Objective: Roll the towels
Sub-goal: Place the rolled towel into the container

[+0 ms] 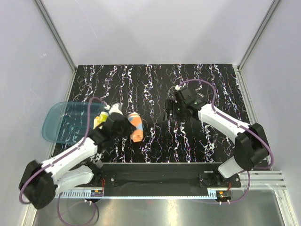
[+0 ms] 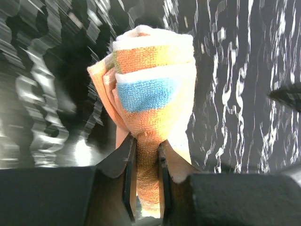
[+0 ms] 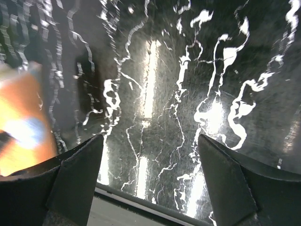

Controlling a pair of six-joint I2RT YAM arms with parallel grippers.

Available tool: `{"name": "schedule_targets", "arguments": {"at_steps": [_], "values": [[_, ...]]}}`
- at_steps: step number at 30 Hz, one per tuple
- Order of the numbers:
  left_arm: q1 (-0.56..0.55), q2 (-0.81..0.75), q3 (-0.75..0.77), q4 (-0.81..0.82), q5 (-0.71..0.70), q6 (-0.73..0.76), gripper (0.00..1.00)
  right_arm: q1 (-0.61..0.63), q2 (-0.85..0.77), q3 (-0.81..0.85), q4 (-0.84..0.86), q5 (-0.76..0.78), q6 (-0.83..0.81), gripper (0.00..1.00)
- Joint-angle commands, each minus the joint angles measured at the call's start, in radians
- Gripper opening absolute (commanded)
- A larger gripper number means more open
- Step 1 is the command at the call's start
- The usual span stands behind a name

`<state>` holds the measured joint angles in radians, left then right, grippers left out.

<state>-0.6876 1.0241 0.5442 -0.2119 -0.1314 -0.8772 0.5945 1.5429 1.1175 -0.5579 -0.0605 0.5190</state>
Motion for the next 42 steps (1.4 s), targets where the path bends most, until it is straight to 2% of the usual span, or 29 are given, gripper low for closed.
{"name": "schedule_targets", "arguments": {"at_steps": [1,4,6,10,12,13,16,18,22,25,30,36,42], "values": [[0.095,-0.102,0.133,-0.202,0.002,0.157,0.00,-0.002,-0.053,0.045,-0.071,0.025,-0.048,0.89],[0.239,-0.143,0.190,-0.323,0.038,0.257,0.00,-0.007,-0.063,0.033,-0.065,0.008,-0.050,0.89],[0.296,-0.154,0.250,-0.412,0.036,0.335,0.00,-0.009,-0.061,0.021,-0.051,-0.008,-0.048,0.89],[0.495,-0.130,0.347,-0.540,0.036,0.463,0.00,-0.009,-0.047,0.010,-0.022,-0.050,-0.043,0.89],[0.549,-0.107,0.381,-0.585,0.029,0.539,0.00,-0.007,-0.041,0.005,-0.004,-0.070,-0.036,0.89],[0.601,-0.099,0.385,-0.593,0.021,0.564,0.00,-0.007,-0.040,0.004,0.001,-0.076,-0.036,0.89],[0.668,-0.059,0.396,-0.578,-0.016,0.632,0.00,-0.005,-0.033,-0.008,0.030,-0.107,-0.034,0.89],[0.687,-0.007,0.399,-0.542,0.019,0.652,0.00,-0.007,-0.029,-0.019,0.056,-0.127,-0.034,0.88],[0.805,0.109,0.401,-0.480,0.077,0.721,0.00,-0.007,-0.020,-0.024,0.096,-0.177,-0.024,0.88],[0.852,0.177,0.410,-0.437,0.154,0.725,0.00,-0.007,-0.017,-0.036,0.141,-0.205,-0.017,0.89],[0.876,0.188,0.369,-0.273,0.113,0.773,0.00,-0.009,-0.018,-0.064,0.168,-0.237,-0.022,0.88],[0.902,0.348,0.382,-0.259,0.096,0.850,0.00,-0.007,-0.043,-0.107,0.182,-0.234,-0.040,0.89],[0.908,0.406,0.301,-0.184,0.237,0.920,0.00,-0.007,-0.056,-0.122,0.193,-0.240,-0.040,0.89]]}}
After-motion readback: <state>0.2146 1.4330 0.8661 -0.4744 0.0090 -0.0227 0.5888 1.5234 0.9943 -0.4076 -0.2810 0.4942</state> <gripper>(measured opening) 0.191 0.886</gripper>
